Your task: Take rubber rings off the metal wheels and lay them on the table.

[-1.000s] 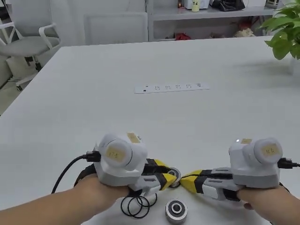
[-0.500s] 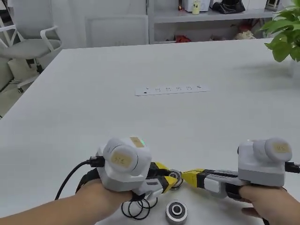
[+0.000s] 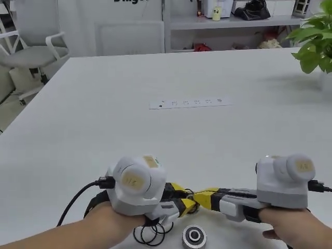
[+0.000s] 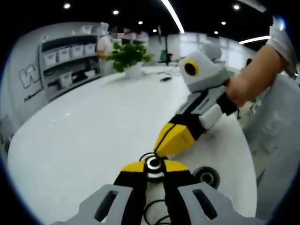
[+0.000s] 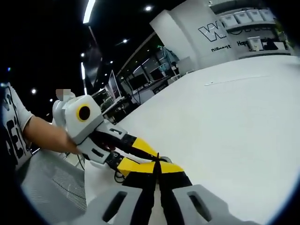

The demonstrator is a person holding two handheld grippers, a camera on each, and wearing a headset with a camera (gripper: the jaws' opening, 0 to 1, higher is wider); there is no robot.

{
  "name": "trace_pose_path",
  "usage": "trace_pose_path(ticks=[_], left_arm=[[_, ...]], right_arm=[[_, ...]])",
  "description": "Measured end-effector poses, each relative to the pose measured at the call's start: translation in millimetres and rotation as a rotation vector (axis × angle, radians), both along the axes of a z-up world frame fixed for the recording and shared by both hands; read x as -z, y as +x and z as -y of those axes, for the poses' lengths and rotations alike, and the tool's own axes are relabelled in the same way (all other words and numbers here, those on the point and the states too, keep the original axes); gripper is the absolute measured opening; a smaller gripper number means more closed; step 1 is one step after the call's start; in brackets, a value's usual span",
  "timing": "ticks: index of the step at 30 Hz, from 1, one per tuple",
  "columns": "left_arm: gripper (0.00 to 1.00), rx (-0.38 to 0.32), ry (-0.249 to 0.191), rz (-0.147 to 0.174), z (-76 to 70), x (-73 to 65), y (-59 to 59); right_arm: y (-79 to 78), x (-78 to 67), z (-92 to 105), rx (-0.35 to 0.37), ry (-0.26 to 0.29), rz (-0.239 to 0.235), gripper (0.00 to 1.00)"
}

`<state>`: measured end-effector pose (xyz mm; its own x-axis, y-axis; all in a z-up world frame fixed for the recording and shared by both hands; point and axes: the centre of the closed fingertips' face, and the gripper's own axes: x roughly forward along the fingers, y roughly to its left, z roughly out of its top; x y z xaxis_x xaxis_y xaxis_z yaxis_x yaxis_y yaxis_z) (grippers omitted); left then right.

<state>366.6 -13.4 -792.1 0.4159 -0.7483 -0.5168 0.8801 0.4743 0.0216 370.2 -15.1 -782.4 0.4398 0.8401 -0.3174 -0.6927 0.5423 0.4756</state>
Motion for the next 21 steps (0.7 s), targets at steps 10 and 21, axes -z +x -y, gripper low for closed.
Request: trace_pose_path(ticks=[10,21], left_arm=[[0.23,0.020,-0.008,0.032,-13.7,-15.3,-6.9],[0.36,-0.018,-0.053,0.039,-57.0,-37.7,-21.8]], right_arm=[[-3.4,-12.9,-4.8,-0.002,0.034,-0.002,0.00],[-11.8,-31.0,-21.6,-0.050,0.061,0.007,0.00]])
